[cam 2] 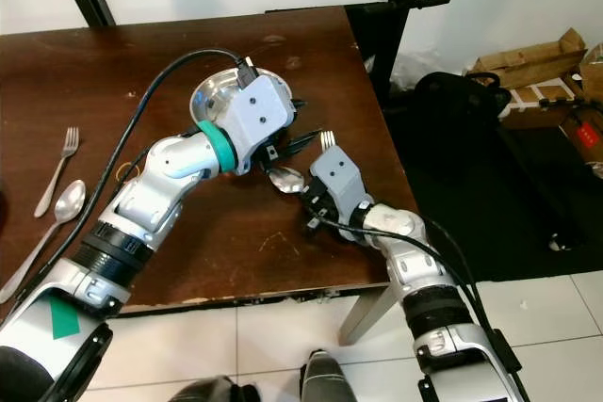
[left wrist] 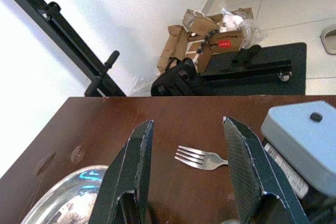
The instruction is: Setting the table
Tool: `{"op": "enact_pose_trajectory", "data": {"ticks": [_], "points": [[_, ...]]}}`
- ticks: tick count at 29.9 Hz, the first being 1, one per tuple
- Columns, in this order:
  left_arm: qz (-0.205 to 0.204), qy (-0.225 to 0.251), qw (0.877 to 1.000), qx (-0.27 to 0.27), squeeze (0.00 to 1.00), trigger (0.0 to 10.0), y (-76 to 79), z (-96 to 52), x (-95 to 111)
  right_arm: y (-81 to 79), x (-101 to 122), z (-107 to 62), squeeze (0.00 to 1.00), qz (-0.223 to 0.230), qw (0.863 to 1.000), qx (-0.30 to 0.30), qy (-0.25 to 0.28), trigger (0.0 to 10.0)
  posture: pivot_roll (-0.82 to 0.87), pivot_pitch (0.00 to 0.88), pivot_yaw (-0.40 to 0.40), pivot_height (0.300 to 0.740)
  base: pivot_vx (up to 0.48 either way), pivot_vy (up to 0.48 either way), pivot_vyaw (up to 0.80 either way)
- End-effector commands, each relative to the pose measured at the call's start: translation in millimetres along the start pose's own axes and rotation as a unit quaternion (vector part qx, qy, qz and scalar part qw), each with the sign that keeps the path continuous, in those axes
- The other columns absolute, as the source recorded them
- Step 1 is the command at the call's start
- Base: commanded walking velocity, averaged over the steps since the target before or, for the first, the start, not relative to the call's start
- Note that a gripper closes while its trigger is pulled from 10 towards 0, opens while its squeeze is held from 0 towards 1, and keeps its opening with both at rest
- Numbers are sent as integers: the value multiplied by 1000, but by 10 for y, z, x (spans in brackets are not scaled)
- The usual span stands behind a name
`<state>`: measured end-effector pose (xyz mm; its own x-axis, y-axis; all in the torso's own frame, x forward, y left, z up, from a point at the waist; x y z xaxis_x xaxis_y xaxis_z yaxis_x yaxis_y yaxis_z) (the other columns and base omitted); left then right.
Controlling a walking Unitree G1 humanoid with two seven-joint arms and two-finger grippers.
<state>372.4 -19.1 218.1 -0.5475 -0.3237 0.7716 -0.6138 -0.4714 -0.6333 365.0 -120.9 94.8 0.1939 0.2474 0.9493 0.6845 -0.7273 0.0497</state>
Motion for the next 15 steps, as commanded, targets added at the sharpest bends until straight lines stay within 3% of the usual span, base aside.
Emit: {"op": "enact_pose_trajectory", "data": {"ticks": [1,11,12,13,15], "points": [[-3,-3,1000,6,0,10000,7,-26,-36,-35,126,68,0,14,999,0,31,0,-119,5,101,740,0,0,0],[-3,-3,1000,14,0,10000,-7,-26,-25,27,279,83,0,29,997,-30,68,0,-114,5,94,740,0,0,0],[-15,-1,999,40,0,10000,-102,-56,-14,68,346,22,0,37,994,-48,87,0,-111,8,96,740,0,0,0],[-15,-1,999,40,0,10000,-102,-56,-14,68,346,22,0,37,994,-48,87,0,-111,8,96,740,0,0,0],[-62,0,992,106,0,10000,-355,-167,-13,105,435,-121,0,43,989,-79,119,0,-110,12,100,740,0,0,0]]}}
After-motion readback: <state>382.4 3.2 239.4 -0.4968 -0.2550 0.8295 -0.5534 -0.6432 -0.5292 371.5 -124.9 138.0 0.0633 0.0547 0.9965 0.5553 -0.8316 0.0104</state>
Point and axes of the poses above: a point about 5 cm out from each wrist's last joint towards the gripper, its own z axis pointing out of the wrist towards the gripper, its own x axis along the axis of the wrist's last joint, y = z × x, the point moved 5 cm from there along z, pointing out of the wrist towards the gripper, and after that the axes turned 9 degrees about z, right-handed, at the moved point
